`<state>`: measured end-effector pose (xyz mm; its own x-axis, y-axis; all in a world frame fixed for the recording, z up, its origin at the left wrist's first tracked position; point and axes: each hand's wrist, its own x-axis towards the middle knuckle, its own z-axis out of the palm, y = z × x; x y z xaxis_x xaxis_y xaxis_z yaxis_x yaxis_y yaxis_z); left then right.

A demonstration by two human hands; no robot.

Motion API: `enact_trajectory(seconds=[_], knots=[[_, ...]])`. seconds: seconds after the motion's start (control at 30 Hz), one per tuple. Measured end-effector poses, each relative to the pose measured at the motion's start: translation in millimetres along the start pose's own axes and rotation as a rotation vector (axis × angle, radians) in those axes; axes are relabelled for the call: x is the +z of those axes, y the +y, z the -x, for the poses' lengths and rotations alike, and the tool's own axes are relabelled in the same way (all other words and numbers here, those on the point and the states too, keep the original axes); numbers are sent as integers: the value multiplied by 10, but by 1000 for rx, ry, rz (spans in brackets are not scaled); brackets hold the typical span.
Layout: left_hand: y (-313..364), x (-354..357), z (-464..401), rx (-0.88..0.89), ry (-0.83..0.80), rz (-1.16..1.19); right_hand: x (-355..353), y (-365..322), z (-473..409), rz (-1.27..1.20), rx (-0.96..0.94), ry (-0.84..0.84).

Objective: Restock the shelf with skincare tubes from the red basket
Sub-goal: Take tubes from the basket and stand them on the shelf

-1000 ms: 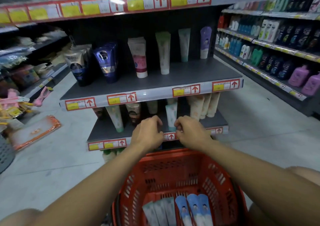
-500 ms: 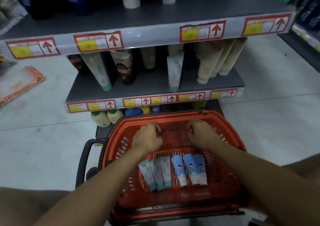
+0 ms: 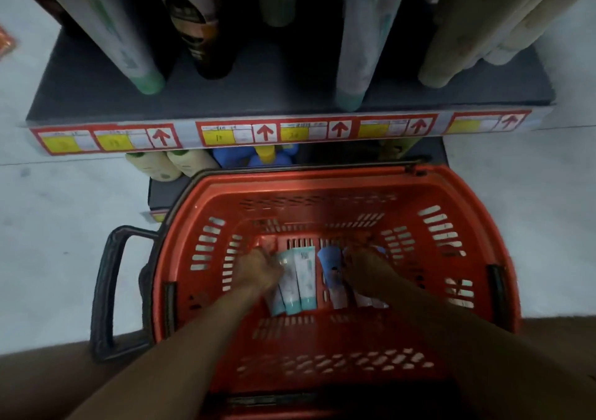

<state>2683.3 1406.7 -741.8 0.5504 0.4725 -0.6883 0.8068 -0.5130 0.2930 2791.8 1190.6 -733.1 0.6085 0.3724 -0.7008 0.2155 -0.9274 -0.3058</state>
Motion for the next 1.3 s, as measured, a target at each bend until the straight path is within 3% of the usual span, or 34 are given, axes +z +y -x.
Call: enact_trajectory(seconds=[0.23,0.47,0.6,0.73,0.9,1.03,1.3], knots=[[-221,426,-158,-263,-96,-31,499,17,-138,82,82,-65],[-250,666,-226,-393,-127,72,797,-45,-227,19,159,-70],[-267,739,-255,-400,-69,16,902,-71,-253,107,178,12],[-310,717,-299,-390,-86,12,937,-78,-302,153,219,-30],[-326,660,-324,-353,-126,23,882,-59,-386,14,257,-88],[-283,563,-244,-327,-121,90,731,-76,-411,62,258,-150],[-96,202,2,-193,-51,100,429,-51,-151,-124,219,-61]])
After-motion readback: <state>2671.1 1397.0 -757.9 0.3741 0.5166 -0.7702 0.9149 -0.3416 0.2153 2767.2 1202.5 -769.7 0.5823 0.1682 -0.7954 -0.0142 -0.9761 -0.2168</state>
